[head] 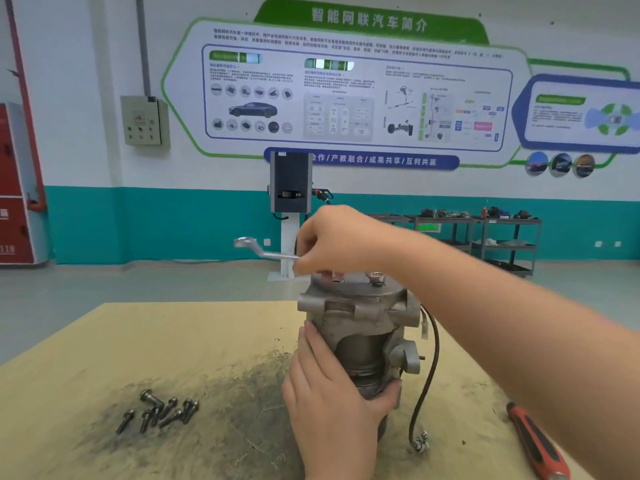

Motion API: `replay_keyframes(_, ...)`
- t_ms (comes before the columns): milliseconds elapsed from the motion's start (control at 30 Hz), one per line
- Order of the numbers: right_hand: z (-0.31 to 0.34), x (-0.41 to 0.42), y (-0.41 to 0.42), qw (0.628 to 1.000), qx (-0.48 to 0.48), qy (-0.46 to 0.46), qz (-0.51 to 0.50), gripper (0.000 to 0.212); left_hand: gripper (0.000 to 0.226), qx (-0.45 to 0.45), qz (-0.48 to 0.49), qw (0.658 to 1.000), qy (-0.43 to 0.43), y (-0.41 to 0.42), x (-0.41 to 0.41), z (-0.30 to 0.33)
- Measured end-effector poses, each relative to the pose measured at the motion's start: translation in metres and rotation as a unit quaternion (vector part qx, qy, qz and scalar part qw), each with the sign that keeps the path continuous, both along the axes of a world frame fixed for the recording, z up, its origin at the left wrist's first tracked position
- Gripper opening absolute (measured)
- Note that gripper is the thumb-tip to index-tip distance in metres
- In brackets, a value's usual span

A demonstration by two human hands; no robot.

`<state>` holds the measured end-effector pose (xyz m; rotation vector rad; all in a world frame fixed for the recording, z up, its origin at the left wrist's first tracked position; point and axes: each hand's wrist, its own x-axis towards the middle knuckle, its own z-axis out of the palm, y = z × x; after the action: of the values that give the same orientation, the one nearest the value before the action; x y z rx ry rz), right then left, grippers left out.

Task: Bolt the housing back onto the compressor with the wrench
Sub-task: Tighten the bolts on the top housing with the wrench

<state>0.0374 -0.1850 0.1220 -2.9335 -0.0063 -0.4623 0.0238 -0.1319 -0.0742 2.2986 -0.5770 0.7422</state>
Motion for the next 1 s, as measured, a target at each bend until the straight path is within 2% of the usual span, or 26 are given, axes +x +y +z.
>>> replay_keyframes(67,0.009,0.022,-0.021,0.994,0.073,0.049,-0.070,0.009,0.138,0.012,0.002,1.000,0.004,0.001,-0.001,0.000)
replay_keyframes(100,0.011,0.027,-0.035,0.984,0.134,0.062,-0.103,0.011,0.138,0.015,0.003,1.000,0.005,0.002,-0.001,0.000)
replay_keyframes(133,0.010,0.028,-0.049,0.960,0.236,0.078,-0.128,0.013,0.137,0.015,0.002,1.000,0.006,0.002,-0.001,0.001)
replay_keyframes(200,0.003,0.017,-0.073,0.856,0.486,0.086,-0.155,0.014,0.136,0.016,0.003,1.000,0.006,0.003,-0.001,0.001)
replay_keyframes(267,-0.009,-0.006,-0.093,0.727,0.670,0.037,-0.147,0.010,0.134,0.014,0.004,1.000,0.003,0.003,-0.001,0.000)
replay_keyframes(333,-0.026,-0.036,-0.104,0.585,0.804,-0.030,-0.104,0.003,0.133,0.010,0.004,1.000,0.000,0.004,-0.001,0.000)
replay_keyframes(367,-0.037,-0.052,-0.105,0.529,0.843,-0.073,-0.069,0.006,0.133,0.009,0.004,1.000,0.000,0.004,-0.002,0.000)
replay_keyframes(400,-0.049,-0.069,-0.102,0.498,0.860,-0.110,-0.030,0.012,0.133,0.009,0.003,1.000,0.000,0.004,-0.002,0.000)
replay_keyframes(433,-0.060,-0.084,-0.097,0.505,0.850,-0.150,0.003,0.013,0.134,0.012,0.001,1.000,0.003,0.004,-0.003,0.000)
replay_keyframes(467,-0.070,-0.097,-0.089,0.545,0.814,-0.197,0.023,0.011,0.135,0.016,-0.001,1.000,0.006,0.004,-0.004,0.000)
replay_keyframes(500,-0.079,-0.107,-0.079,0.609,0.750,-0.255,0.041,0.020,0.136,0.019,-0.001,1.000,0.008,0.004,-0.005,0.000)
replay_keyframes(533,-0.084,-0.115,-0.066,0.692,0.653,-0.303,0.057,0.029,0.137,0.022,-0.001,1.000,0.008,0.004,-0.005,0.001)
replay_keyframes(600,-0.084,-0.123,-0.039,0.860,0.360,-0.360,0.049,0.031,0.137,0.019,-0.002,1.000,0.011,0.005,-0.006,0.001)
replay_keyframes(633,-0.079,-0.120,-0.028,0.910,0.207,-0.356,0.038,0.024,0.137,0.014,-0.005,1.000,0.013,0.005,-0.006,0.001)
replay_keyframes(667,-0.070,-0.117,-0.017,0.941,0.081,-0.328,0.028,0.017,0.136,0.010,-0.006,1.000,0.015,0.004,-0.005,0.002)
replay_keyframes(700,-0.061,-0.109,-0.007,0.956,-0.030,-0.292,0.019,0.013,0.136,0.006,-0.005,1.000,0.018,0.004,-0.005,0.002)
replay_keyframes(733,-0.053,-0.098,0.004,0.956,-0.133,-0.262,0.016,0.011,0.136,0.003,-0.005,1.000,0.021,0.003,-0.004,0.002)
replay_keyframes(800,-0.042,-0.070,0.023,0.936,-0.287,-0.201,0.017,0.006,0.134,-0.003,-0.010,1.000,0.024,0.001,-0.003,0.002)
replay_keyframes(933,-0.029,-0.011,0.036,0.941,-0.316,-0.119,-0.009,0.017,0.135,0.004,-0.013,0.999,0.029,0.001,-0.003,0.003)
replay_keyframes(1000,-0.015,0.013,0.027,0.958,-0.279,-0.064,-0.032,0.011,0.136,0.007,-0.014,0.999,0.028,0.001,-0.003,0.003)
